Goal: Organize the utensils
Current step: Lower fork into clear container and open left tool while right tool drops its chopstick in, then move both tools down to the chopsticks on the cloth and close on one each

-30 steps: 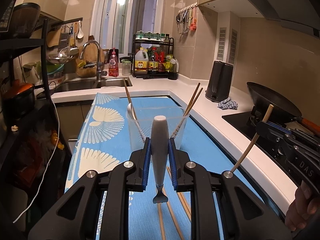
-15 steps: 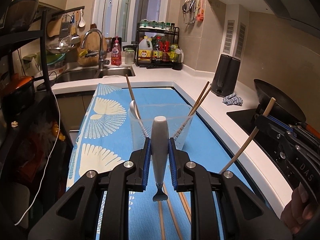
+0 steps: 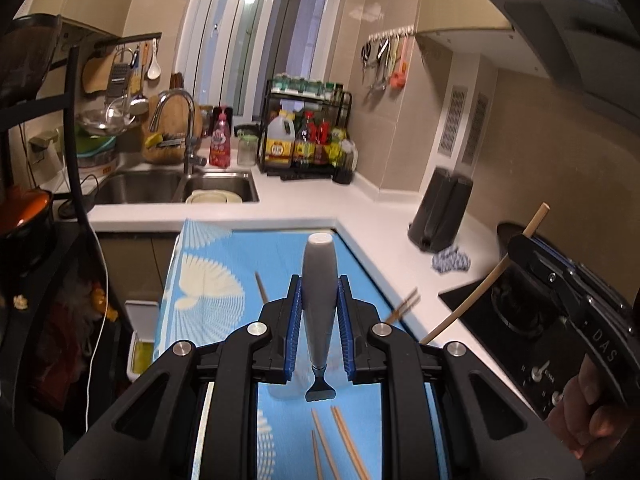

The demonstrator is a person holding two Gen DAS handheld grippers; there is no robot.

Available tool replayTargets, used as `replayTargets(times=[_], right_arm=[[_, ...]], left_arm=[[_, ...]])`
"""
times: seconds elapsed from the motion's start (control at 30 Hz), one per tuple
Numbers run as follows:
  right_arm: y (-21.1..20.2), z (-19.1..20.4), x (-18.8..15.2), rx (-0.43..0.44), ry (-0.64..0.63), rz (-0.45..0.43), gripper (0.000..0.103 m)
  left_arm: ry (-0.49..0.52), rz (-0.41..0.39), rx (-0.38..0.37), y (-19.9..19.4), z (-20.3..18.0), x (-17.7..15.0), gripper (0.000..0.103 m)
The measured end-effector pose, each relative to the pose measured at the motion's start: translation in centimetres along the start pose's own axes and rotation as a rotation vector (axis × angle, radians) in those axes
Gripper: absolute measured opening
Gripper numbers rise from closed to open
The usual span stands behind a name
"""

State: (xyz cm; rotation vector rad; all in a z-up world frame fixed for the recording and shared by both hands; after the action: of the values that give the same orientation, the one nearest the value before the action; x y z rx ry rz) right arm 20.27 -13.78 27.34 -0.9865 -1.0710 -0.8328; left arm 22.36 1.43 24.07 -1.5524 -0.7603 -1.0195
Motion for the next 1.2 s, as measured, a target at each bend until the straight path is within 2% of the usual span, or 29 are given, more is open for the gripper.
replayTargets(times=[0.13, 0.27, 0.53, 0.7, 0.8, 0.87, 0.93, 1.07, 1.2], right_arm=[[2.3, 0.4, 2.1, 0.003, 0.003, -0.032, 0.006], [5.3, 0.3, 2.0, 0.003, -0.006, -0.017, 0.006], [11.6, -1.9, -3.1, -0.014, 0.035, 0.107, 0.006], [13.0, -2.2, -5.7, -0.011, 0.012, 0.175, 0.008], [12.8, -2.3, -6.5, -0.02, 0.007, 0.201, 0.011], [11.6, -2.1, -6.2, -0.025, -0.005, 0.188, 0.013], [9.9, -1.9, -5.5, -0.032, -0.017, 0.165, 0.019], [5.8, -1.3, -4.4, -0.028, -0.032, 0.119, 0.02], [2.0, -0.9, -4.9, -0.018, -0.026, 0.092, 0.02]], left_arm=[[-0.014, -0.021, -0.003, 2.0, 0.7, 2.2, 0.017], [0.001, 0.002, -0.011, 5.4, 0.9, 2.7, 0.017], [0.022, 0.145, -0.026, 13.1, 1.0, -1.4, 0.017], [0.03, 0.211, -0.043, 15.2, 1.1, -4.0, 0.018], [0.006, 0.196, -0.057, 14.3, 1.3, -4.2, 0.018], [0.01, 0.161, -0.059, 12.8, 1.2, -3.5, 0.022], [0.019, 0.117, -0.05, 10.7, 1.0, -2.7, 0.025], [0.037, 0.052, -0.041, 6.1, 0.4, -2.1, 0.025], [0.025, 0.024, -0.044, 2.4, 0.0, -3.5, 0.025]])
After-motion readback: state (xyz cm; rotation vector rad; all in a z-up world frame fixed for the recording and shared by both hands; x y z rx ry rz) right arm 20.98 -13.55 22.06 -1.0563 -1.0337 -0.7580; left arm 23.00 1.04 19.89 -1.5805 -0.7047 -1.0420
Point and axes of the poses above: each gripper's, at about its wrist camera, not at the fingertips, and y roughly the way its jaws point, z to its left, x to its top, the point moved 3 cm from there along y, roughly the way its jaws point, and after that the axes turned 8 degrees about y, right-handed, at the moved point
